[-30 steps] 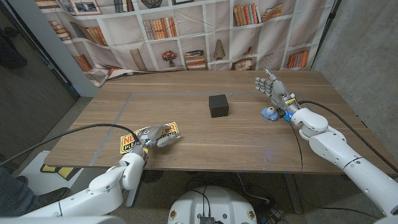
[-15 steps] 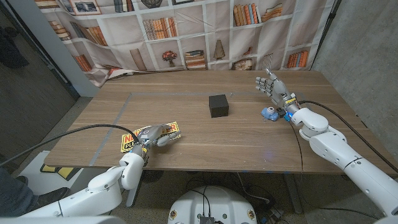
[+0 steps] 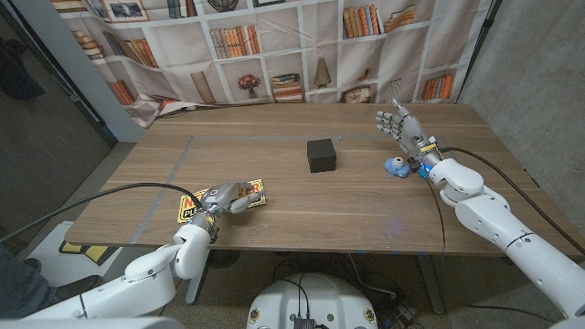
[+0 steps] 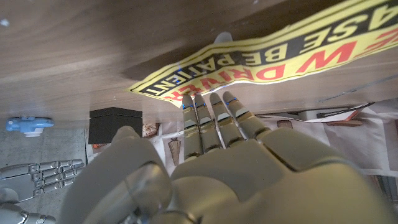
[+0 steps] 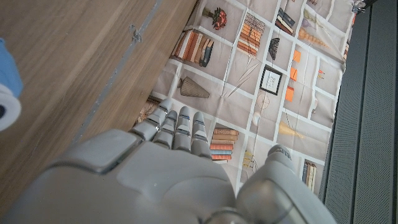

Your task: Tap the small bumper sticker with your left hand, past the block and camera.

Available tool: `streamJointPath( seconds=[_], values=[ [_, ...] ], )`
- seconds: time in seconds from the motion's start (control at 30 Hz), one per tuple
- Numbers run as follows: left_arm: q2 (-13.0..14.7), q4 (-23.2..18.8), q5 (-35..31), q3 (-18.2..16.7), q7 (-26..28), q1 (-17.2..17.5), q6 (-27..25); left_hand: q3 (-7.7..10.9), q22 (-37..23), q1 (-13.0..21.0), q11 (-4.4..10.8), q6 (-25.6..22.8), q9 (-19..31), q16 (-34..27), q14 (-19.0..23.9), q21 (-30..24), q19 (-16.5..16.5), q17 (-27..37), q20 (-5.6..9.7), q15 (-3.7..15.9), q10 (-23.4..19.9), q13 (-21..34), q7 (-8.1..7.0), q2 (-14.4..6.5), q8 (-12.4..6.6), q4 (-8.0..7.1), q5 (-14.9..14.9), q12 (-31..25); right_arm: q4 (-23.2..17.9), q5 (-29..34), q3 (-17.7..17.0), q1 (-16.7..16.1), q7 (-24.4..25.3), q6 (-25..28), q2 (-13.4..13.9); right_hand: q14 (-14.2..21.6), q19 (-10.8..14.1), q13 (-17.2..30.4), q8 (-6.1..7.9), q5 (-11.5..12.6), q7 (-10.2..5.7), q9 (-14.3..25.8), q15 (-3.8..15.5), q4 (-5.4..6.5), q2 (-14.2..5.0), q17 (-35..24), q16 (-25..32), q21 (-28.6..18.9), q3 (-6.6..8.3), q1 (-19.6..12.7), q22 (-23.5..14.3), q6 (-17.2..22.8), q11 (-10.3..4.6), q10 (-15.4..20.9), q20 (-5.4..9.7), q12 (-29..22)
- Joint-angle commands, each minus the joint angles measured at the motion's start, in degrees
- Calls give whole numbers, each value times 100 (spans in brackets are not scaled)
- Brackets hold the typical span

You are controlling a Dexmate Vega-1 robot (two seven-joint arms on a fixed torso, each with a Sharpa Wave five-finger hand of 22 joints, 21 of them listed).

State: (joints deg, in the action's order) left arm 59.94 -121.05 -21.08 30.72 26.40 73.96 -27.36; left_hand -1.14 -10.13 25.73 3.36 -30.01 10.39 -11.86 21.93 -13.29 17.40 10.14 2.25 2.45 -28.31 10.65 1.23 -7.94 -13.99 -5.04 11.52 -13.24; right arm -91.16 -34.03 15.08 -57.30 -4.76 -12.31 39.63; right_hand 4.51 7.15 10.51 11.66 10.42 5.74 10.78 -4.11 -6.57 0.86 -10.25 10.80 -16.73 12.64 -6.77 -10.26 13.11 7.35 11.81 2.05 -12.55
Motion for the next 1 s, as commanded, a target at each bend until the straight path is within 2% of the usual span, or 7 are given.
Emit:
streamJointPath(
  seconds=[0.03,0.17,0.37,0.73,1.0],
  values=[
    [239,-361,-170,-237,102,144,-195,39,-2,93,-57,-10,20,51,-22,54,-36,15,152,99,57,11,-16,-1,22,6,39,49,132,-26,-15,-6,-41,-188,-85,0,39,24,29,24,2,22,-4,-13,-76,-23,-14,23,11,-24,-14,47,-19,4,25,-18],
    [270,-452,-104,-329,135,247,-220,46,-2,109,-56,2,20,58,-25,63,-47,16,147,98,55,12,-25,-5,35,12,39,56,147,7,-10,9,-35,-205,-81,-5,41,24,24,24,1,22,-6,-15,-79,-23,-16,29,12,-28,-14,43,-14,-1,26,-15],
    [240,-699,-130,-385,221,493,-581,58,-2,133,-37,-26,21,59,-12,71,-45,16,153,99,30,12,-22,-10,36,23,39,59,234,-7,10,91,-101,-194,-89,-2,45,24,14,24,-4,22,-6,-18,-84,-22,-14,39,14,-35,-14,26,-14,-12,26,-9],
    [180,-1266,-222,-560,423,1065,-1583,74,-2,167,-36,-26,21,65,0,89,-64,17,155,102,40,13,-28,-18,56,37,38,81,527,-36,139,363,-360,-175,-159,4,50,24,4,24,-6,22,-1,-21,-86,-21,-12,52,13,-40,-15,13,-13,-16,19,-6],
    [-59,-1164,-50,-797,842,1453,-1626,85,-3,189,-36,-17,22,77,-13,101,-75,18,152,102,43,14,-29,-22,75,45,36,95,709,-32,233,519,-511,-184,-218,1,55,24,-2,23,-6,22,1,-22,-89,-21,-13,64,12,-43,-15,6,-10,-15,20,-5]
  ],
)
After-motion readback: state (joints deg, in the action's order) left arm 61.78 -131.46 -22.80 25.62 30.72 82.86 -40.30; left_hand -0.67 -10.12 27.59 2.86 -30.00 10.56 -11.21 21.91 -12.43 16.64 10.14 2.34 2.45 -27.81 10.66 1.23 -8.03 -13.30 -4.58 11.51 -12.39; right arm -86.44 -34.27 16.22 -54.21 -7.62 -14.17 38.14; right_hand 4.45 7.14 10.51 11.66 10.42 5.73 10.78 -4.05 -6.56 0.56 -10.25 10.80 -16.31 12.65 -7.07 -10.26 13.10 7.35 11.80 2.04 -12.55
